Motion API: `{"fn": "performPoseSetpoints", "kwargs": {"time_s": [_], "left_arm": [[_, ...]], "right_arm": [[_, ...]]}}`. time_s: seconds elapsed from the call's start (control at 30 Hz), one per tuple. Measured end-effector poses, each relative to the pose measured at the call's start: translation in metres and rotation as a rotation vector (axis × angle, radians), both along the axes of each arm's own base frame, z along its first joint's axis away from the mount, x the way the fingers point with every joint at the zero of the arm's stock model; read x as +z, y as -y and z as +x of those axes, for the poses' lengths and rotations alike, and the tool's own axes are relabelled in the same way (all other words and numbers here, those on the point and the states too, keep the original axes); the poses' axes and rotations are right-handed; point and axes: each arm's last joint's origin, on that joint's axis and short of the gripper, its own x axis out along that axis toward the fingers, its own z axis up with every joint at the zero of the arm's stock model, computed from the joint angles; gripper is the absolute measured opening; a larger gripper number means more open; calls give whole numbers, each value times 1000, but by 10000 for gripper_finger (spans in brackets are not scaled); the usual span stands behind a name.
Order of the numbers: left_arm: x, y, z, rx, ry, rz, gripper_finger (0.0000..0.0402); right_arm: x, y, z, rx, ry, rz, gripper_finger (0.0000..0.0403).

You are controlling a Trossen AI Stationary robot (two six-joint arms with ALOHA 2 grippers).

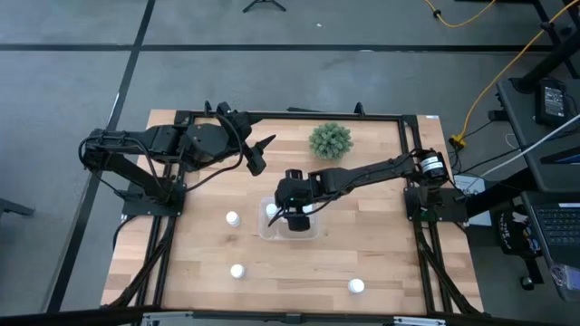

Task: Pick and place pill bottles into a basket
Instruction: Put the white medicine bottle into the transparent bin

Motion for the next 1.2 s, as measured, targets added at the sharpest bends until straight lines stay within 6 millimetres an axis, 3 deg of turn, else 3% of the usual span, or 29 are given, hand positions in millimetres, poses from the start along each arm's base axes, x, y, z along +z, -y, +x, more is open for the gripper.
{"fn": "performPoseSetpoints", "kwargs": {"time_s": [0.23,0.47,0.6,0.73,0.93,1.07,1.2], "left_arm": [[-7,0,2,1,-20,0,259],[-13,2,4,-13,-33,-8,259],[-7,7,-4,0,-25,35,259],[0,13,-15,19,-20,89,259],[11,20,-34,10,-15,154,259],[14,20,-41,1,-10,165,259],[16,19,-45,-15,-28,192,259]], "right_arm": [[8,2,-3,-28,14,-43,305],[69,8,-32,-106,154,-183,304],[116,11,-70,-136,215,-175,304],[161,4,-122,-82,286,-113,304],[214,-17,-198,53,435,270,304],[217,-40,-220,17,398,403,304],[202,-69,-222,-62,283,433,304]]}}
